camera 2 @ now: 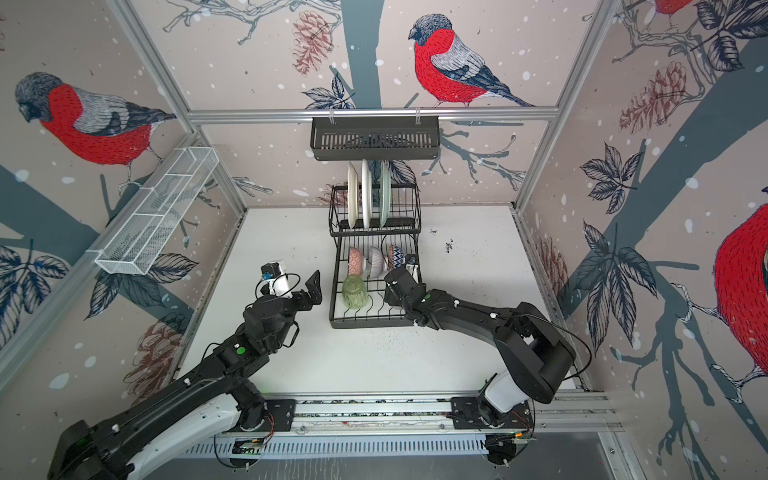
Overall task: Unload the mixed dishes from the dish rack
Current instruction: 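Close the right gripper around the clear octagonal glass in the rack, then lift the glass out with the right gripper while the left gripper approaches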
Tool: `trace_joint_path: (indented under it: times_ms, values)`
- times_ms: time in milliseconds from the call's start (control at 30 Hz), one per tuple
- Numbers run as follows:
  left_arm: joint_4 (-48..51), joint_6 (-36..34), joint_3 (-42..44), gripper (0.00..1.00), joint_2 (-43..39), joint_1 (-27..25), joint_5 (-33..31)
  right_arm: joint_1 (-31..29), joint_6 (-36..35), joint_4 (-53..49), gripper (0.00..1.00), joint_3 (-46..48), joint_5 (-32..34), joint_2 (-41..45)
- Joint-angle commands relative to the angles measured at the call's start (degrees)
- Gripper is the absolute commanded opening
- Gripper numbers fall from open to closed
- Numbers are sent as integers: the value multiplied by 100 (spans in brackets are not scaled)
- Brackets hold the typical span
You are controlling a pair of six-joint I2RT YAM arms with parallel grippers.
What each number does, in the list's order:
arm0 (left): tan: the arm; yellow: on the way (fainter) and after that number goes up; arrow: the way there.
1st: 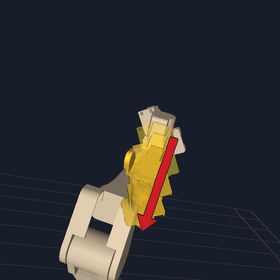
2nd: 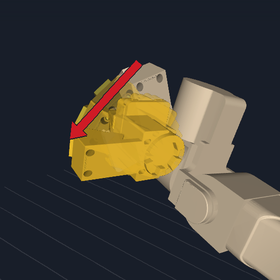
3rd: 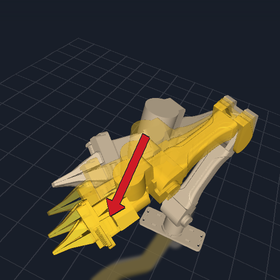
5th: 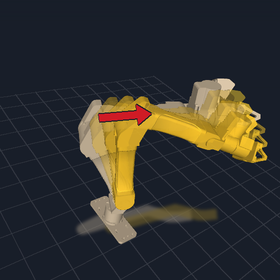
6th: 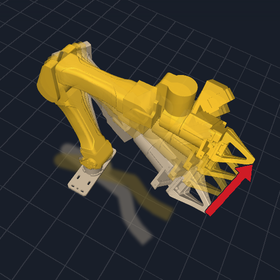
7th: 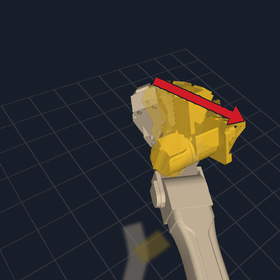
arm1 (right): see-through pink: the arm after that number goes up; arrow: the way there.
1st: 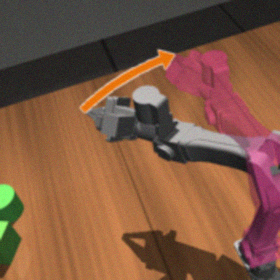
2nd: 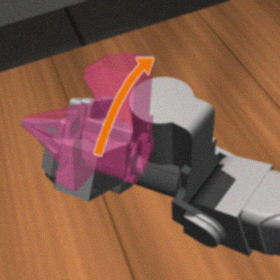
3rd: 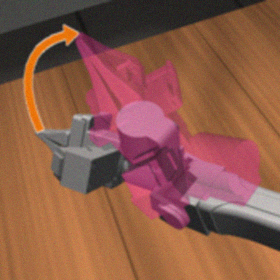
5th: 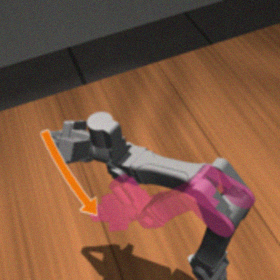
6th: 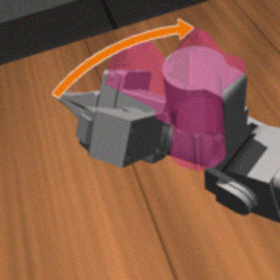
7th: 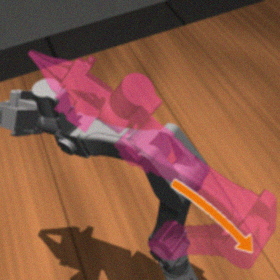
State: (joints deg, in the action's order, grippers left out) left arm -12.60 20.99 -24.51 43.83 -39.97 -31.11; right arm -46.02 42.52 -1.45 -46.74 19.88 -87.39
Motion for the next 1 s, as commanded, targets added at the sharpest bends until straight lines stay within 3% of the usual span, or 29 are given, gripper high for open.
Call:
trace_joint_path:
  times_ms: [0, 367, 533, 767, 967]
  values:
    - [-128, 26, -22, 97, -7, -11, 159, 21, 117, 113, 70, 49, -131, 63]
    - [-177, 224, -31, 98, -21, -10, 440, 405, 315, 878, 68, 699, -799, 689]
    - [-395, 446, -59, 97, -24, -11, 1181, 637, 366, 1224, 67, 941, -1193, 950]
    - [-266, 568, -385, 98, 596, -11, 1581, 1001, 563, 1915, 66, 1396, -1953, 1403]
    - [-397, 657, -457, 98, 888, -11, 1820, 1069, 564, 1964, 66, 1551, -2059, 1906]
